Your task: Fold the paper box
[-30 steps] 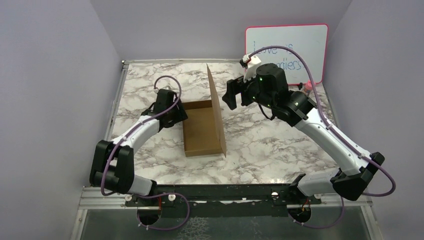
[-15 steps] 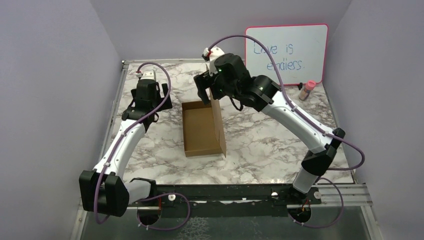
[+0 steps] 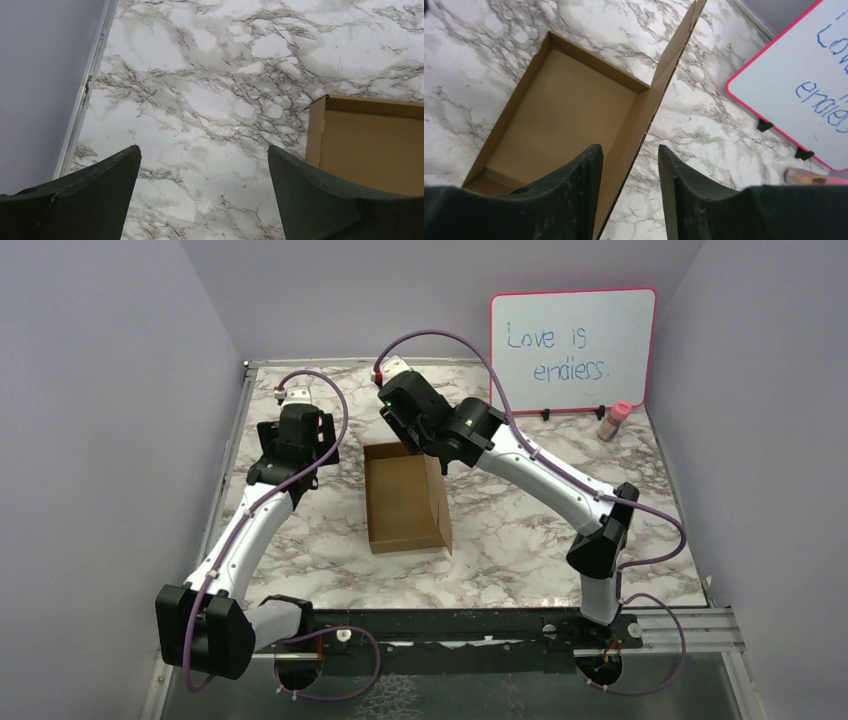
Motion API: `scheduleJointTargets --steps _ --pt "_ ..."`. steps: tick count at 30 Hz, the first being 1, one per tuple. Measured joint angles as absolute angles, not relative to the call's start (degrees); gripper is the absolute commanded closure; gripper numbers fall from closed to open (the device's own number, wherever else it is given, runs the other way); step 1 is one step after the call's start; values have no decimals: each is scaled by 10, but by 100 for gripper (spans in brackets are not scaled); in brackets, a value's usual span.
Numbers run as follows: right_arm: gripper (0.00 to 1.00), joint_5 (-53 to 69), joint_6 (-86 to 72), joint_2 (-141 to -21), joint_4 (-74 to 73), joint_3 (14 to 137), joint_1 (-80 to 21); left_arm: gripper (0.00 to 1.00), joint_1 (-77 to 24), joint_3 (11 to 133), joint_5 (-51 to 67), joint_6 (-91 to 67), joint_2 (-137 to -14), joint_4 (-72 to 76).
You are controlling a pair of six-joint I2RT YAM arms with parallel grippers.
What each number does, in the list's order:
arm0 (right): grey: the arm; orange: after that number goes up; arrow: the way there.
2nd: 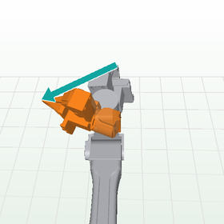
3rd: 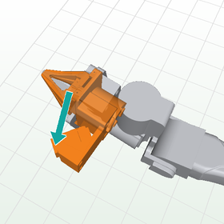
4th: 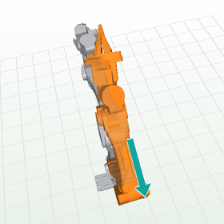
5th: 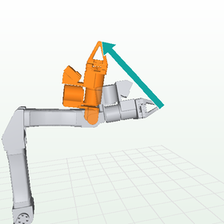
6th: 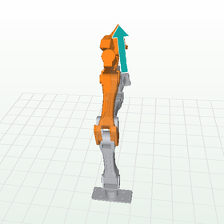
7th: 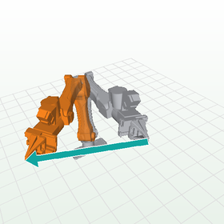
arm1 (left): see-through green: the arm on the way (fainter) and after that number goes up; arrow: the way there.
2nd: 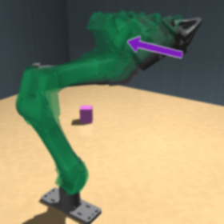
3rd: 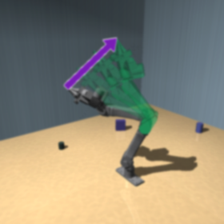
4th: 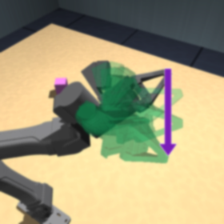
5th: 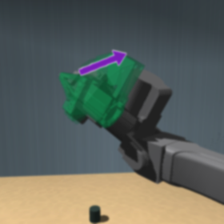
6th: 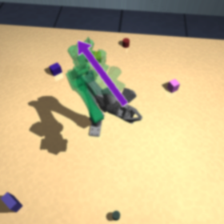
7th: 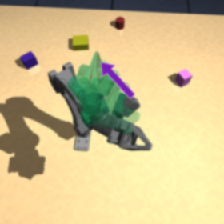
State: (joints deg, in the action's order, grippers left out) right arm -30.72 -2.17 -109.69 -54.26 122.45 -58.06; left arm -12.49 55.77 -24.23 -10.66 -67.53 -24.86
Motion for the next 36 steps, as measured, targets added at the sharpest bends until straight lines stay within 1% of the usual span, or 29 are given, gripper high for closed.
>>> scheduleJointTargets --steps 2,4,5,9,15,19,23,29,36 --pt "69 -321 -16 -1103 -549 1225 -581 2 -125 557 -246 -105 -670 -251" --pt "76 -334 -9 -1107 -555 1225 -581 2 -125 556 -250 -104 -664 -253" --pt "79 -339 -2 -1108 -554 1224 -581 2 -125 556 -251 -104 -662 -254" --pt "82 -345 32 -1103 -539 1203 -581 2 -129 556 -254 -102 -659 -255" --pt "99 -339 122 -1087 -484 1138 -581 2 -131 556 -261 -102 -658 -255" --pt "99 -306 195 -1068 -427 1098 -572 2 -131 556 -263 -102 -657 -255" --pt "99 -218 260 -1048 -369 1071 -552 2 -131 554 -263 -101 -655 -255" --pt "99 -86 342 -1037 -336 1060 -482 2 -129 548 -256 -96 -640 -254" --pt "99 73 438 -1037 -338 1060 -424 2 -108 545 -220 -81 -616 -243"
